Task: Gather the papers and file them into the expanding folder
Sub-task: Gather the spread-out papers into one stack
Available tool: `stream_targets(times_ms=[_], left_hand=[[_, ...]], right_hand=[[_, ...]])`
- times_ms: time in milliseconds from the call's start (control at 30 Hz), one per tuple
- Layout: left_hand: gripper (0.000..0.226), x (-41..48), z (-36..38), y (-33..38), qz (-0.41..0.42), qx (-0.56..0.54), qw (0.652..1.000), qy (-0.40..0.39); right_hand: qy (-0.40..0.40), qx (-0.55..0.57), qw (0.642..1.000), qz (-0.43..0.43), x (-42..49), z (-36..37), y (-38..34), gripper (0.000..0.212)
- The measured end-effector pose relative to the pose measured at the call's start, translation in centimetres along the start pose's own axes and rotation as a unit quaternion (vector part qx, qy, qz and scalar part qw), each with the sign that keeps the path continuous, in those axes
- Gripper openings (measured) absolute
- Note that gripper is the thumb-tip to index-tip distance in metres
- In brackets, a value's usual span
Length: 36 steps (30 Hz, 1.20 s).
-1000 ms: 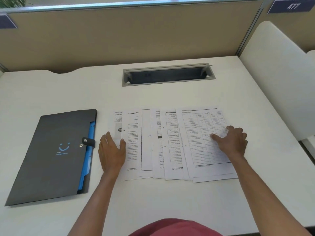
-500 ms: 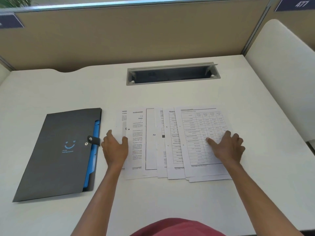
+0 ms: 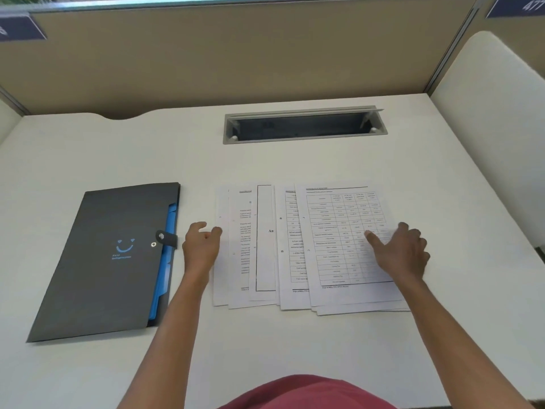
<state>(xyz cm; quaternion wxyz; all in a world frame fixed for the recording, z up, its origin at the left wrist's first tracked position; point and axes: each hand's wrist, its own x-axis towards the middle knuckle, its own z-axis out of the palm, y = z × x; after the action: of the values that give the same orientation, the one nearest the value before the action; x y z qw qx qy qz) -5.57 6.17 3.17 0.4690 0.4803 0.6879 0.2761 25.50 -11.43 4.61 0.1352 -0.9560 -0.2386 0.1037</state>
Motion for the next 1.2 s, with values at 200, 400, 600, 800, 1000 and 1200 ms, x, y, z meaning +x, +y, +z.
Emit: stream_targets(times_ms=[200,400,600,800,1000,1200], left_hand=[[0.045,-0.6,1.2,1.3,0.007,0.034,0.998,-0.048],[0.043,-1.0,2.8,2.2,-0.010,0.025,0.998,-0.065],[0.043,-1.0,4.1,2.7,-0.031,0.013,0.995,-0.099],[0.042,-0.9,5.2,2.8,-0.019,0.035,0.993,-0.116],[0.052,-1.8,6.5,2.5,0.031,0.107,0.990,-0.080],[0.046,-2.6,7.8,2.6,0.037,0.134,0.987,-0.086]], right_hand=[[-0.023,-0.027,0.999,-0.032,-1.2,0.7,-1.4,0.072],[-0.030,-0.039,0.997,-0.052,-2.4,1.6,-3.2,0.066],[-0.042,-0.035,0.996,-0.066,-3.0,2.0,-4.4,0.065],[-0.051,-0.028,0.995,-0.084,-3.7,2.5,-5.6,0.066],[-0.068,-0.021,0.993,-0.093,-4.3,2.9,-6.7,0.060],[-0.086,-0.007,0.990,-0.109,-4.9,2.9,-7.3,0.054]])
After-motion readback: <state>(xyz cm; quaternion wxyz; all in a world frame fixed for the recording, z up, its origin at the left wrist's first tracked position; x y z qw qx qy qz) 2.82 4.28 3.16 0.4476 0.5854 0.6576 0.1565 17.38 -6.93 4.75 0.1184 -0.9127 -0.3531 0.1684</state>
